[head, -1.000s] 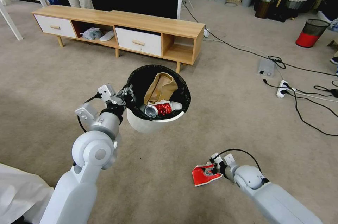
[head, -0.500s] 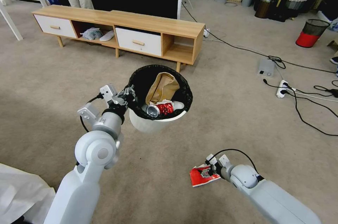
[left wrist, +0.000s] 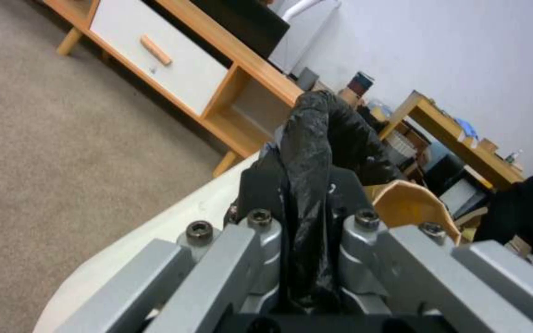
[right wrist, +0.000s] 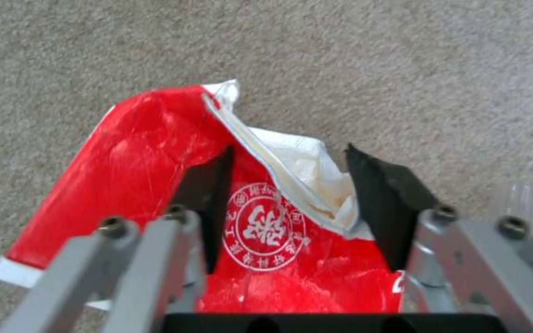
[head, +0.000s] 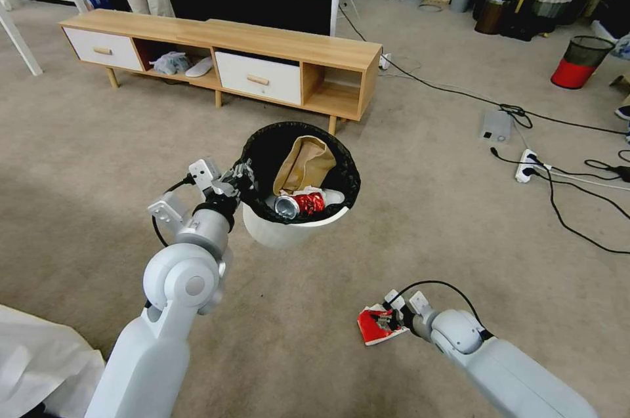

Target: Pick up the trash bin and place the garbage on the floor into it.

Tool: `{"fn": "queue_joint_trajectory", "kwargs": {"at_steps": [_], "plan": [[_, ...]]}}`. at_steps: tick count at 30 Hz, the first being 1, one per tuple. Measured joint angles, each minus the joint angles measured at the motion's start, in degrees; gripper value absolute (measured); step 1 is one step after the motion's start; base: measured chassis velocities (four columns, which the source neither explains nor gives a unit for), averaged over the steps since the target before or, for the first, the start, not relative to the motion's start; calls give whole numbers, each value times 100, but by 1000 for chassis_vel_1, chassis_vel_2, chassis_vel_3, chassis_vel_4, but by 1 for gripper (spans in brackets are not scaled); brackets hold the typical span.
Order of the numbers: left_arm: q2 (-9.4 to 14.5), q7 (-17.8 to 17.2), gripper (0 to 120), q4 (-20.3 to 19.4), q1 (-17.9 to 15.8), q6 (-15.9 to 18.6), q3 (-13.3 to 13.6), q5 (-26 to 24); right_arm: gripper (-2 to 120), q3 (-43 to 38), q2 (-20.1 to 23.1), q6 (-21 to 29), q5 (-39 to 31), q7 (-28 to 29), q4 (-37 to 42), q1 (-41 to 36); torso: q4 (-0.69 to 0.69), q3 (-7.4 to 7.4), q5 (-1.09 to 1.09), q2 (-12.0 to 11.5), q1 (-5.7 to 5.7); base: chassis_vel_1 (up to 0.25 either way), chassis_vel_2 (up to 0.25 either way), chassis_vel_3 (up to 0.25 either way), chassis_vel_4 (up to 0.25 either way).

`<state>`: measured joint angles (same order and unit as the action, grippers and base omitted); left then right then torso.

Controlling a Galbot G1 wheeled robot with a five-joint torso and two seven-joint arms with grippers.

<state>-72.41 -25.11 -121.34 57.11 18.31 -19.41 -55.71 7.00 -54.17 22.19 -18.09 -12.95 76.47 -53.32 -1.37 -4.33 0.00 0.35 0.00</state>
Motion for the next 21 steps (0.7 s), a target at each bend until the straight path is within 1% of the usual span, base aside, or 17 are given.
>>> {"fn": "queue_joint_trajectory", "kwargs": {"at_steps": [1,2,5,6,7,8,9,11,13,14,21], "plan": [[2,0,6,0,-1,0,0,0,42,-6,0,-5,-1,2,0,-2,0,0,0,0,0,0,0,0,0],[2,0,6,0,-1,0,0,0,42,-6,0,-5,-1,2,0,-2,0,0,0,0,0,0,0,0,0],[3,0,6,0,-3,-2,0,0,25,-39,-17,-19,-26,14,2,-8,0,0,0,0,0,0,0,0,0],[3,0,6,0,-3,-2,0,0,25,-39,-17,-19,-26,14,2,-8,0,0,0,0,0,0,0,0,0],[3,0,6,0,-4,-2,0,0,22,-45,-22,-21,-33,16,5,-12,0,0,0,0,0,0,0,0,0],[0,0,6,0,-4,-2,0,0,16,-53,-24,-28,-40,18,10,-23,0,0,0,0,0,0,0,0,0],[0,0,6,0,-4,-2,0,0,16,-53,-24,-28,-40,18,10,-23,0,0,0,0,0,0,0,0,0],[0,0,6,0,-4,-3,-2,0,6,-69,-25,-37,-47,19,20,-40,0,0,0,0,0,0,0,0,0],[0,0,6,0,-4,-3,-3,0,4,-74,-25,-40,-48,19,22,-43,0,0,0,0,0,0,0,0,0],[8,2,6,-7,0,-6,-13,0,0,-96,-26,-53,-61,21,27,-57,0,0,0,0,0,0,0,0,0],[26,4,6,-16,6,-7,-26,-4,0,-114,-30,-56,-106,21,48,-70,0,0,0,0,0,0,0,0,0]]}}
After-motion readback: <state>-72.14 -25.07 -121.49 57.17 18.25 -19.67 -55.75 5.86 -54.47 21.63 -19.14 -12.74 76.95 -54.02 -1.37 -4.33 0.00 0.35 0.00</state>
